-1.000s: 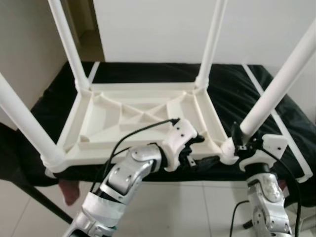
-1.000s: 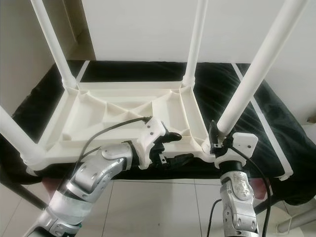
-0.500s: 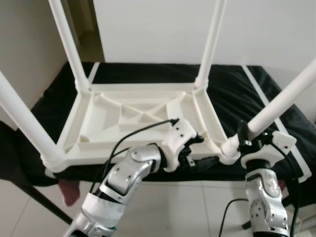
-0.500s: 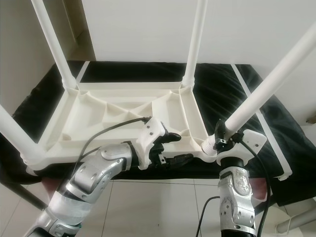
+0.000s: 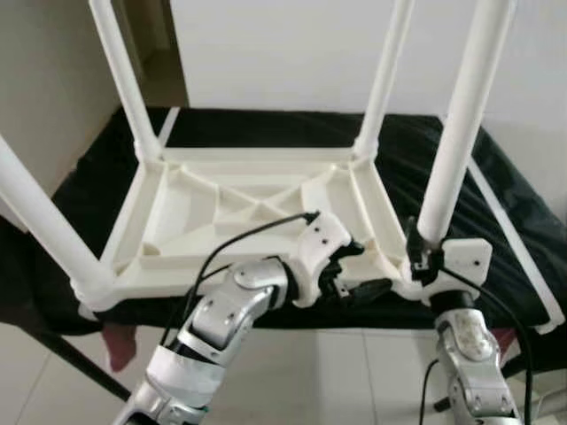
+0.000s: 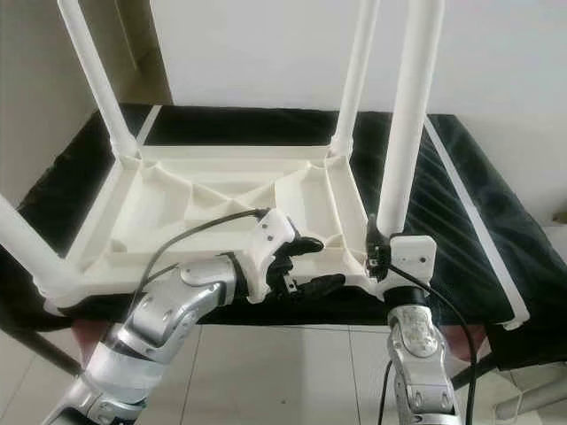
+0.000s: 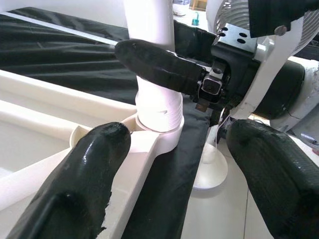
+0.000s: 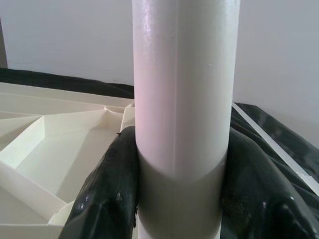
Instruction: Building children table
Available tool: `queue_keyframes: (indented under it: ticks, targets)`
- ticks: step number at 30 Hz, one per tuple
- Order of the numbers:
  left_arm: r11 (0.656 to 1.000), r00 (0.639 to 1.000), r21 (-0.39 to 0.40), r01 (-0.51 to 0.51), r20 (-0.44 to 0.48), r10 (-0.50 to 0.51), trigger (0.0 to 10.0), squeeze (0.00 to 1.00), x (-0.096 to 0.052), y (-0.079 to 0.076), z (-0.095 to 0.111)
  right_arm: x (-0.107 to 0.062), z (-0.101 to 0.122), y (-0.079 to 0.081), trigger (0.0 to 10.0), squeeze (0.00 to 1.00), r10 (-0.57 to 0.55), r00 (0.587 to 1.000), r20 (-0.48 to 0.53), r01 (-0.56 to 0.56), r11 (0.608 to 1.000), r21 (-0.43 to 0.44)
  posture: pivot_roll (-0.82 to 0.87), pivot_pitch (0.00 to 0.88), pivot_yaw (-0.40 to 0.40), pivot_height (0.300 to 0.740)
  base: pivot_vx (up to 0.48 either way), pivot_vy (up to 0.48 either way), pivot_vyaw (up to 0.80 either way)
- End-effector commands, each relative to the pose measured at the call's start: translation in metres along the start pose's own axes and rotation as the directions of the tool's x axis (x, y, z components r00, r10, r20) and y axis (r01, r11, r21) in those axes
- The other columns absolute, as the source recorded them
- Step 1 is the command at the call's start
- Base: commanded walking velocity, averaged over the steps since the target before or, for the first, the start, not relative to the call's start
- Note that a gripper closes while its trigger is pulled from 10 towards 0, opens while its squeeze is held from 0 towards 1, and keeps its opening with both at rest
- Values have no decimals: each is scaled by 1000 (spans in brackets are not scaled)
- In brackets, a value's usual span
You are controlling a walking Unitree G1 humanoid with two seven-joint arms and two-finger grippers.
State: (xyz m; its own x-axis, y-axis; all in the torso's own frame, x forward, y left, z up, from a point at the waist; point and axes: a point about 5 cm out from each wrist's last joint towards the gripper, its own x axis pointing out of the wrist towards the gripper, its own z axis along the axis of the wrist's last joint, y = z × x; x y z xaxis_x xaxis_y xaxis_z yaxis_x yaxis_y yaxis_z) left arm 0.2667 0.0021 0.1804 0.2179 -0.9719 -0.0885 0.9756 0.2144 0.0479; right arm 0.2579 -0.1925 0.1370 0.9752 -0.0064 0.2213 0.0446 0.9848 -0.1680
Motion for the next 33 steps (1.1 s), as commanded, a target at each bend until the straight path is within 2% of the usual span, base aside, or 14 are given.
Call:
queue_keyframes:
  ticks: [1,4,8,12,18,25,28,33]
  targets:
    - [999,999,2,-45,1,45,10000,0,-2,2,1,-20,-42,5,10000,0,30,974,-224,-29,1000,9,-39,60,13,740,0,0,0]
    - [999,999,2,-45,1,45,10000,0,-2,2,1,-23,-43,4,10000,0,26,976,-217,-26,1000,2,-39,62,15,740,0,0,0]
    - [999,999,4,-44,-3,44,10000,0,-3,1,0,-33,-40,3,10000,0,2,991,-132,-8,999,-46,-36,65,17,740,0,0,0]
    - [999,999,5,-45,-5,45,10000,0,-3,1,0,-38,-40,2,10000,0,-21,993,-117,16,999,-48,-34,66,18,740,0,0,0]
    - [999,999,3,-43,-7,43,10000,0,-4,1,0,-48,-44,1,10000,0,-65,990,-125,70,997,34,-36,66,27,740,0,0,0]
    - [999,999,6,-40,-7,40,10000,0,-4,2,1,-50,-43,2,10000,0,-81,991,-106,91,991,93,-37,65,31,740,0,0,0]
    - [999,999,7,-37,-8,37,10000,0,-4,1,1,-51,-45,2,10000,0,-97,989,-116,109,989,105,-38,65,34,740,0,0,0]
    - [999,999,6,-33,-10,33,10000,0,-4,1,2,-50,-49,-3,10000,0,-145,979,-141,169,970,173,-33,64,36,740,0,0,0]
